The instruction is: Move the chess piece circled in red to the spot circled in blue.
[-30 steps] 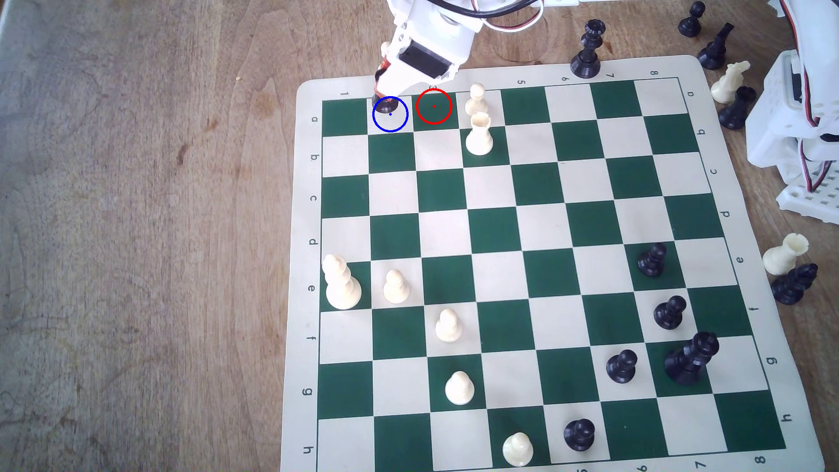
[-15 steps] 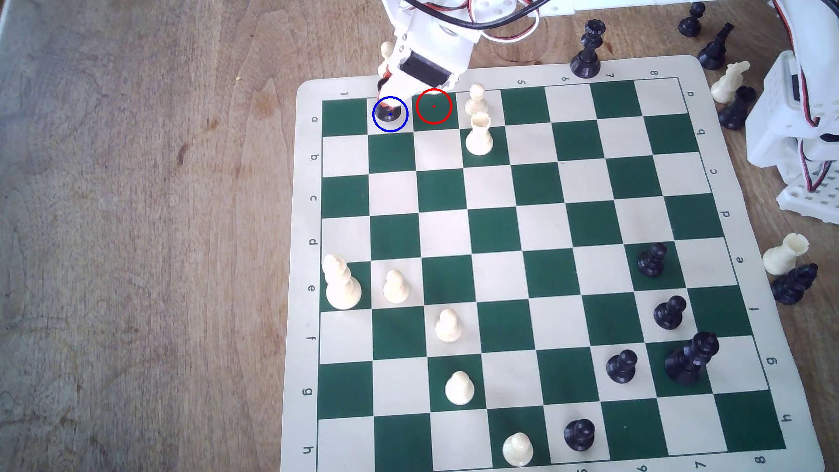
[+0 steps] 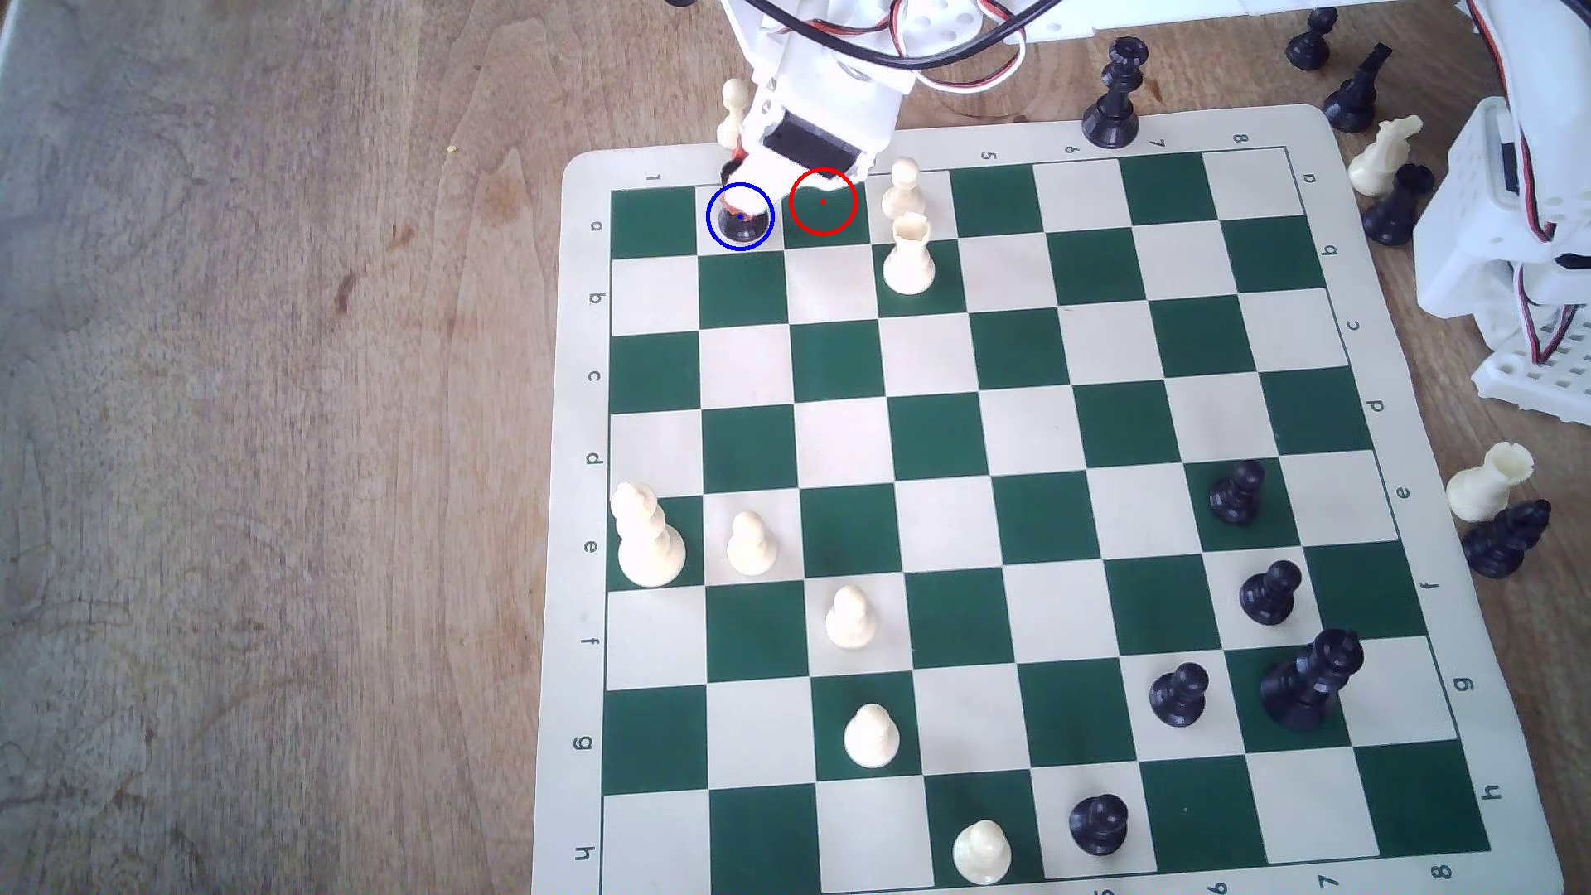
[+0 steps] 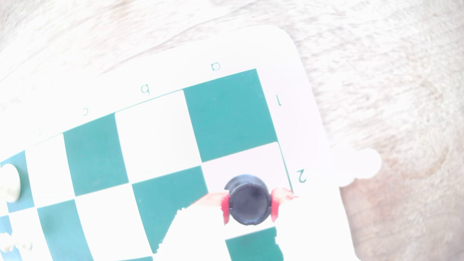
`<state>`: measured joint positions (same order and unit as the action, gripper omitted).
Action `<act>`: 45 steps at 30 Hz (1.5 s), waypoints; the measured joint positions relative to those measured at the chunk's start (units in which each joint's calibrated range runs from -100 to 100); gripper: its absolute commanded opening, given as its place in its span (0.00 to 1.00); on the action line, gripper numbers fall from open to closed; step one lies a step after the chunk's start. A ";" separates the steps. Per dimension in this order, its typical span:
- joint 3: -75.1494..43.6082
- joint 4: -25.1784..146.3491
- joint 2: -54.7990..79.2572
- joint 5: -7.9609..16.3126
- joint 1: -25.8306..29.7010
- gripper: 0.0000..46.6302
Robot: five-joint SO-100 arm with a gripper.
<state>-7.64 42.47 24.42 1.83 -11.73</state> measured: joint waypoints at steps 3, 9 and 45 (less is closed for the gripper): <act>0.00 -0.16 0.00 0.00 0.00 0.21; 3.25 -2.95 0.08 0.15 0.07 0.35; 56.85 1.91 -67.03 0.34 10.47 0.33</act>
<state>49.21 44.38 -42.61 2.17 -1.25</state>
